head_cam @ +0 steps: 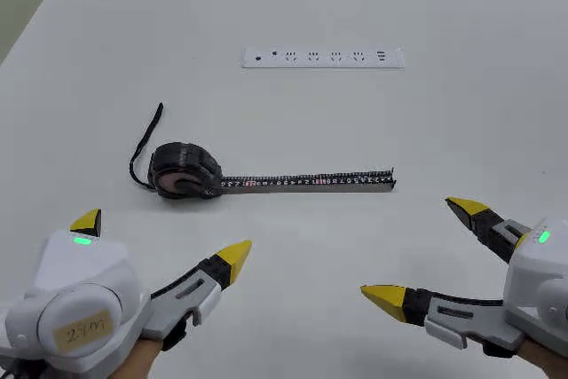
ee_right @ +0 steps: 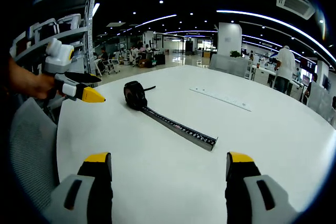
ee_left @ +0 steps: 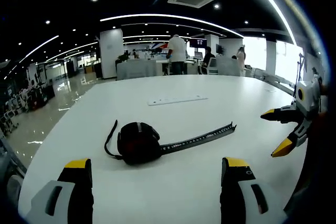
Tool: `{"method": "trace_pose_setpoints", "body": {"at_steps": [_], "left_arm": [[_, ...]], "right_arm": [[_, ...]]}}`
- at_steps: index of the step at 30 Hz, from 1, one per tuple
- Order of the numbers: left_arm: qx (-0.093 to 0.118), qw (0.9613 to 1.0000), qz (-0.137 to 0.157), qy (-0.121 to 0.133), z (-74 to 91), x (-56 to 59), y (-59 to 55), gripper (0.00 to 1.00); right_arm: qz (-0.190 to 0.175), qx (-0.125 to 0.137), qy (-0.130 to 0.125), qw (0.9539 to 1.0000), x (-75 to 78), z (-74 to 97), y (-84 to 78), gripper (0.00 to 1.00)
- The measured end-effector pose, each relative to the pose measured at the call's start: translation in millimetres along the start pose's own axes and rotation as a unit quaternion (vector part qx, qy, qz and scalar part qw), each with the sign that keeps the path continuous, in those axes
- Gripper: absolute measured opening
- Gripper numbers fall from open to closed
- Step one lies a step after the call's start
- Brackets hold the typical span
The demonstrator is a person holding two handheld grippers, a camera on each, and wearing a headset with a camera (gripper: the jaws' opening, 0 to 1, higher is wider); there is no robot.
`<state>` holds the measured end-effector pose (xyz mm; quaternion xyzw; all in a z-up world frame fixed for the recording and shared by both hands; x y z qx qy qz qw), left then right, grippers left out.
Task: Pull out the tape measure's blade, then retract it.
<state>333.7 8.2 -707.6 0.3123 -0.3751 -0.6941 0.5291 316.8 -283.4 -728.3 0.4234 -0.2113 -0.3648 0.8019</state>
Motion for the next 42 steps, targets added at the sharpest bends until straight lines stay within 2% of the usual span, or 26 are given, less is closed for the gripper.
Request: {"method": "trace_pose_setpoints", "body": {"at_steps": [5,12,17,25,42], "left_arm": [[0.0,0.9999,0.01,0.014,-6.5,-1.1,0.9,1.0],[0.002,0.9992,0.028,0.029,-17.8,-2.9,3.1,1.0],[0.0,0.9987,0.033,0.038,-24.7,-3.5,3.6,1.0],[-0.003,0.9978,0.042,0.051,-38.8,-6.6,4.0,0.99],[-0.015,0.9959,0.063,0.064,-76.6,-23.6,7.9,0.96]], "right_arm": [[0.026,0.01,0.023,0.9993,9.7,-3.6,1.4,0.87],[0.045,0.011,0.05,0.9977,24.9,-12.0,-1.6,0.79],[0.054,0.012,0.063,0.9965,34.8,-18.3,-2.2,0.76],[0.072,0.019,0.085,0.9936,48.1,-31.7,0.8,0.67],[0.114,-0.002,0.13,0.9849,77.5,-66.7,1.5,0.48]]}}
Point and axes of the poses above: the centre of the closed fingertips' face, and the gripper's own axes: z roughly backward along the fingers, x roughly to its right, y roughly out of its top, the point moved 6 cm from there along z, roughly backward along the fingers, and after that the axes turned 5 degrees about -x, right-handed, at the moved point
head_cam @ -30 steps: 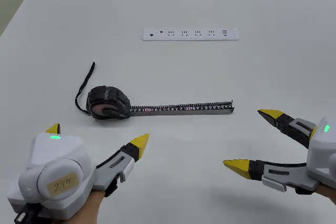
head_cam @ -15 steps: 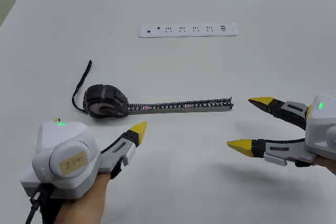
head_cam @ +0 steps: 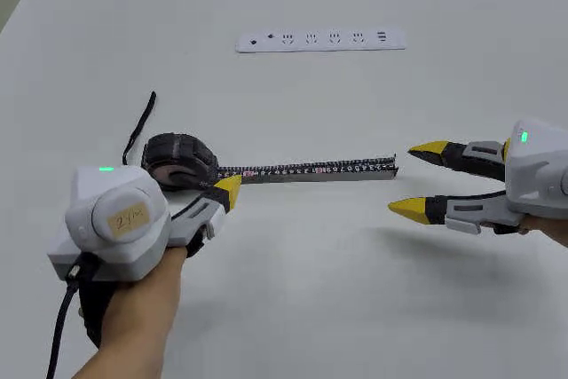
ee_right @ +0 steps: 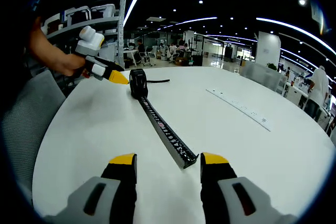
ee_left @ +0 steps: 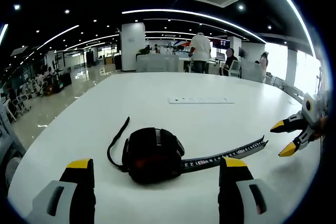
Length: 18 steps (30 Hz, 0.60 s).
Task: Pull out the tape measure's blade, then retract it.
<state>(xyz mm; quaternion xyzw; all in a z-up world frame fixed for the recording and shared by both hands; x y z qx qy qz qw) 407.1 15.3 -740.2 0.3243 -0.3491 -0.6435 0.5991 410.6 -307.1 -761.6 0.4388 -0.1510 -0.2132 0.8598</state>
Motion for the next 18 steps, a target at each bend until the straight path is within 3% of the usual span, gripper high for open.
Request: {"method": "trace_pose_setpoints", "body": {"at_steps": [18], "left_arm": [[-0.012,0.9999,0.009,0.007,-17.4,-4.8,2.3,0.87]], "right_arm": [[0.022,-0.025,0.024,0.9991,17.1,-17.4,-5.8,0.27]]}}
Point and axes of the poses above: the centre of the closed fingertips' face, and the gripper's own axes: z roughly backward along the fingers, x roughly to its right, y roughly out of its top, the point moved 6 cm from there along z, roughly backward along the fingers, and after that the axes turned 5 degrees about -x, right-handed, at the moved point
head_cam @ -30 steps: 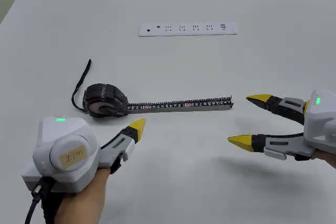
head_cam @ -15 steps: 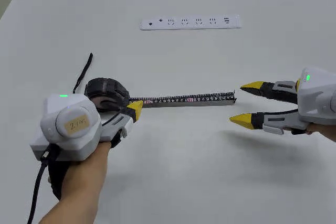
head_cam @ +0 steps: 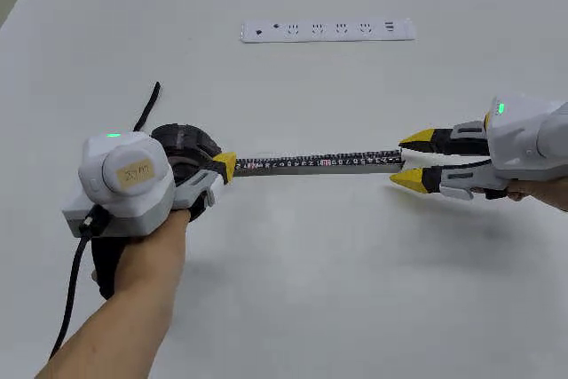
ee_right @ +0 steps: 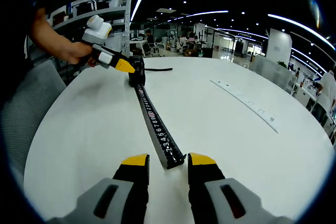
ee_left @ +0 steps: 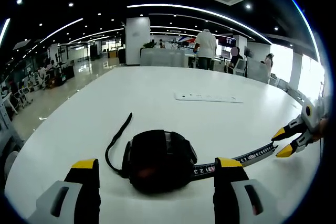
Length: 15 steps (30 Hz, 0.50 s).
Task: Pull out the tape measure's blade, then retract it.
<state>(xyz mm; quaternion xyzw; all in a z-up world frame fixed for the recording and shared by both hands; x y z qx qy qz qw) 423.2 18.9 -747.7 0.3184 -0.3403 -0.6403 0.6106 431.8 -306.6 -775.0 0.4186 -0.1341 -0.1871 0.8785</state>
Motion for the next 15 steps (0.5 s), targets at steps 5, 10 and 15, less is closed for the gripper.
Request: {"method": "trace_pose_setpoints", "body": {"at_steps": [5,10,15], "left_arm": [[-0.001,1.0,0.001,0.001,-0.8,-0.4,-0.1,0.8],[-0.008,0.9999,0.008,0.001,-5.4,-0.8,-0.9,0.79],[-0.027,0.9995,0.011,-0.01,-18.9,8.4,-3.9,0.7]], "right_arm": [[0.0,0.0,0.001,1.0,0.5,-0.5,-0.1,0.23],[0.001,-0.005,0.002,1.0,4.4,-3.8,-1.8,0.18],[0.003,-0.014,0.007,0.9999,11.7,-14.2,-6.1,0.15]]}}
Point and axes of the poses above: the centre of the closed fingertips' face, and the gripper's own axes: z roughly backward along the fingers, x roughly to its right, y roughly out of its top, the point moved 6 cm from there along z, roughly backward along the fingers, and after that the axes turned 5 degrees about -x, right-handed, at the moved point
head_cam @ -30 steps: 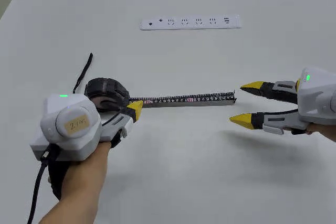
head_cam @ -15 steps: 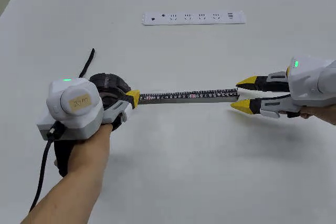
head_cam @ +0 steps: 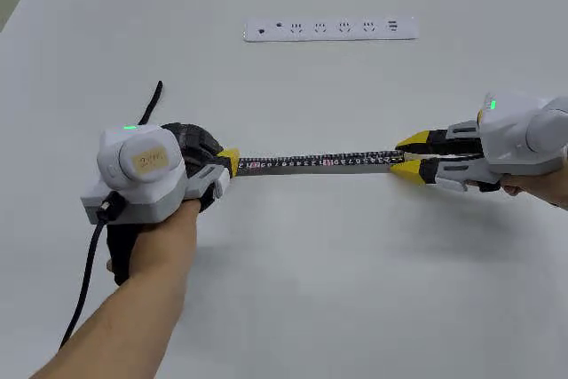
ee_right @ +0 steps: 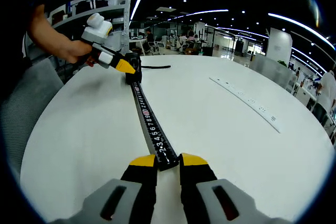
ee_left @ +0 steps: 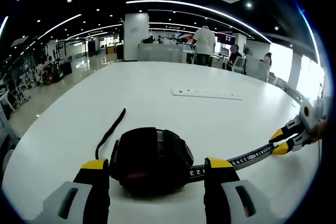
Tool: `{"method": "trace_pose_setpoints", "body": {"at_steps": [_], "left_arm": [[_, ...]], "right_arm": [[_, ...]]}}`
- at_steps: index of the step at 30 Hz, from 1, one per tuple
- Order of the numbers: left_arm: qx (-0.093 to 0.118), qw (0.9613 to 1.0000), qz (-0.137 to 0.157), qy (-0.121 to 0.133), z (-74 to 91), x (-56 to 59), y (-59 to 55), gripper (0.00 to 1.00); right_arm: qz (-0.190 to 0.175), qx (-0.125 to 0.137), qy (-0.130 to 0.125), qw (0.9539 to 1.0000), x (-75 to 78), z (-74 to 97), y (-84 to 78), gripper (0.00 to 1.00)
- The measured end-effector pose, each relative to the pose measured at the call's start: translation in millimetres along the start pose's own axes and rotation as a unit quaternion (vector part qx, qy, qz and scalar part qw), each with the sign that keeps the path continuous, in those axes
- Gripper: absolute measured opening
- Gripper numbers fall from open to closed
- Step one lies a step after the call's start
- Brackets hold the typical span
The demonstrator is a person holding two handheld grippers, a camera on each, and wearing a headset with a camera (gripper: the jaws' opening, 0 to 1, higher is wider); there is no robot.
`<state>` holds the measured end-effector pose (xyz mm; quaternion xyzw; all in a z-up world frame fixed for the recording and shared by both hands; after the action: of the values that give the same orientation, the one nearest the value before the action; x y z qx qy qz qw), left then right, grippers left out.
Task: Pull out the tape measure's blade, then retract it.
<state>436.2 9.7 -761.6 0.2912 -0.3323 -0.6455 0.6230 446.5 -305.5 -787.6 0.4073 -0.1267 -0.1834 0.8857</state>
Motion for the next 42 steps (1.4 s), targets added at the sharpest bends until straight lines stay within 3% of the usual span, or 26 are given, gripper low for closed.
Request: {"method": "trace_pose_setpoints", "body": {"at_steps": [29,35,42], "left_arm": [[-0.019,0.9994,0.015,0.025,-5.0,-5.3,1.0,0.6],[-0.018,0.9996,-0.007,0.02,-4.4,-6.2,0.4,0.57],[-0.017,0.9997,-0.014,0.013,-4.4,-7.3,0.4,0.56]], "right_arm": [[0.018,-0.016,0.022,0.9995,-0.7,1.9,-1.1,0.12],[0.021,-0.018,0.024,0.9993,-0.2,2.3,-1.4,0.12],[0.023,-0.02,0.026,0.9992,-0.1,2.4,-1.8,0.12]]}}
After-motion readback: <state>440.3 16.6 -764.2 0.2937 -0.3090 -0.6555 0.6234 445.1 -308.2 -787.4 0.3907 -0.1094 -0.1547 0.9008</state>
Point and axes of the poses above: the centre of the closed fingertips' face, and the gripper's own axes: z roughly backward along the fingers, x roughly to its right, y roughly out of its top, the point moved 6 cm from there along z, roughly backward along the fingers, and after that the axes turned 5 degrees about -x, right-handed, at the moved point
